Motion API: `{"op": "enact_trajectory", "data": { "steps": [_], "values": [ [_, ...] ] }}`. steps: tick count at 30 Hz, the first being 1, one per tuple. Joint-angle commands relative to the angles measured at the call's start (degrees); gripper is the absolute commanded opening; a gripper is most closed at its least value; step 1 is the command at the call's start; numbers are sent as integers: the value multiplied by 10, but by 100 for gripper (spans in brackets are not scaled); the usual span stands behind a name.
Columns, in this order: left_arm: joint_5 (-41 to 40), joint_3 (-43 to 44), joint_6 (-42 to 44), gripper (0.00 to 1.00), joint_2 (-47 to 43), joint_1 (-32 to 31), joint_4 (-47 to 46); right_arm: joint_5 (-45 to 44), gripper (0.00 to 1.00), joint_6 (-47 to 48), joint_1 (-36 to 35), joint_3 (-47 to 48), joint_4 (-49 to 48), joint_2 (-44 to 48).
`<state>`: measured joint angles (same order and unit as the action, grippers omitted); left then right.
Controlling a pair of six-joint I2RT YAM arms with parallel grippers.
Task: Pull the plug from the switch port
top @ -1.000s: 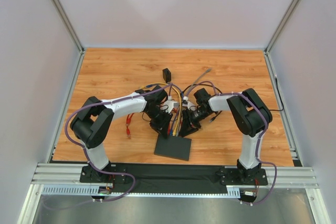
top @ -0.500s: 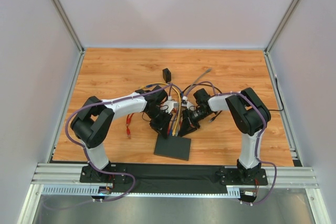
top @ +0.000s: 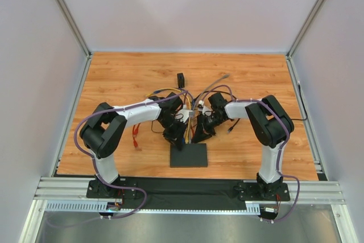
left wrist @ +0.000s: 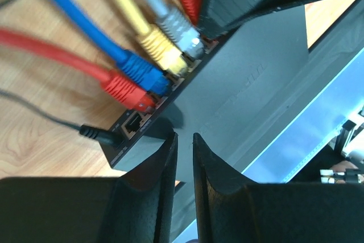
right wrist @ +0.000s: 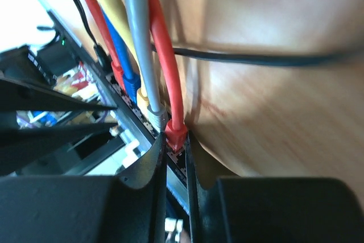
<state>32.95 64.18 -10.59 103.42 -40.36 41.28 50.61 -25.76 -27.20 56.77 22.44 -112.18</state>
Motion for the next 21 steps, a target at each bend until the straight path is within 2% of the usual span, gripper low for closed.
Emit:
{"op": "enact_trajectory", "data": {
  "steps": [1,6,11,14,17,21],
  "values": [
    [-29,13,5,25,24,-2,11,-127,0,-10,7,33,-24,2],
    [-30,16,7,24,31,-2,11,-111,0,-35,11,36,-49,0],
    [-33,23,6,24,35,-2,14,-119,0,-4,5,55,-14,-8],
    [-40,24,7,24,36,-2,20,-119,0,-11,3,35,-20,1],
    [-49,24,7,25,37,-2,26,-52,0,-61,4,6,-108,-2],
    [-58,24,8,24,37,-5,34,-21,0,-121,10,-3,-183,-31]
  ]
}}
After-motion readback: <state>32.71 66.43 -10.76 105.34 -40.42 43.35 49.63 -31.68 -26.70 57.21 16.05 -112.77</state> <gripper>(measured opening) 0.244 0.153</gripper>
